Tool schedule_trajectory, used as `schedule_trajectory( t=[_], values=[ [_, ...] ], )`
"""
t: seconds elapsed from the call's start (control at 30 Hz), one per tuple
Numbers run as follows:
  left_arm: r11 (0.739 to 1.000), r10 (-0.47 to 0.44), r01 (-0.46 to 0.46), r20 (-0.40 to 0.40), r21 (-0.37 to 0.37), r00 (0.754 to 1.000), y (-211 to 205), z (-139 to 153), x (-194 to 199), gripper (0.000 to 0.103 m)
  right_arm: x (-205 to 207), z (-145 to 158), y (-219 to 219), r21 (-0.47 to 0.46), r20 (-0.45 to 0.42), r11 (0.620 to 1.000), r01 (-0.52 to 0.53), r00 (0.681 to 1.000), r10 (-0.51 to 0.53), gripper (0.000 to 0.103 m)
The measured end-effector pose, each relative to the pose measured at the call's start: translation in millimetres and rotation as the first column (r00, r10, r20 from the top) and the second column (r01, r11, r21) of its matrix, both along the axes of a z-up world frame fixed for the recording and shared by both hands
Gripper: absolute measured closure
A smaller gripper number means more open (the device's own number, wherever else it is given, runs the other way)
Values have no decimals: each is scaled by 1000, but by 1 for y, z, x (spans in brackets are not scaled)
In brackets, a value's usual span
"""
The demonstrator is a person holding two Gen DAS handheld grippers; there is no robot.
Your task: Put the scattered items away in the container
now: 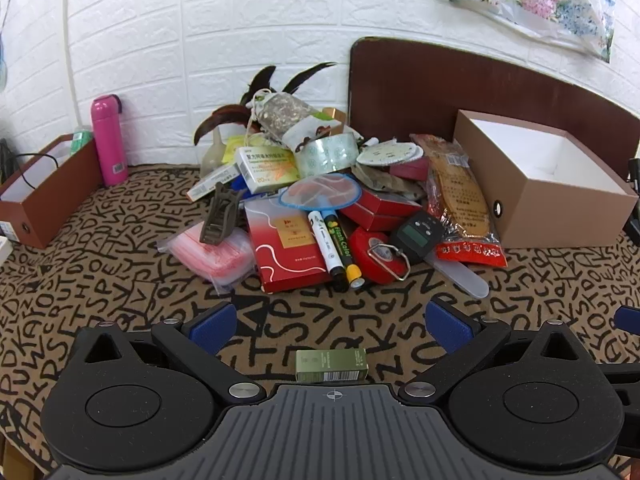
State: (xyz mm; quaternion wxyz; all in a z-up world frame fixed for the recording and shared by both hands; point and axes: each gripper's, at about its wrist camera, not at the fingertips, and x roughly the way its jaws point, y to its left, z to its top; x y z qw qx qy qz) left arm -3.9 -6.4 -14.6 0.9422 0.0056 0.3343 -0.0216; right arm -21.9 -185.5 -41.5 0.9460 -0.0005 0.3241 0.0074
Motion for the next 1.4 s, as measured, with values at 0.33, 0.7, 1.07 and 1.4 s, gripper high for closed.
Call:
schedule_trajectory(
  t=[0.33, 0.7, 1.07, 1.4],
  values=[
    [1000, 0, -1, -16, -5, 1000, 1, -5, 3, 0, 3, -3, 0, 1, -15, 1000, 5, 1000, -5, 0],
    [1000, 6, -7, -47, -15, 999, 5, -19, 12, 0, 9, -10, 2, -2, -40, 1000, 0, 999, 0, 0],
    [994, 53, -73, -205, -87, 977, 38, -82, 27, 1, 34, -48, 5, -13, -126, 999, -39, 991, 37, 0],
    [985, 13, -55, -248, -166, 969, 49, -94, 43, 13, 60, -86, 20, -43, -168, 991, -130, 978, 121, 0]
  ],
)
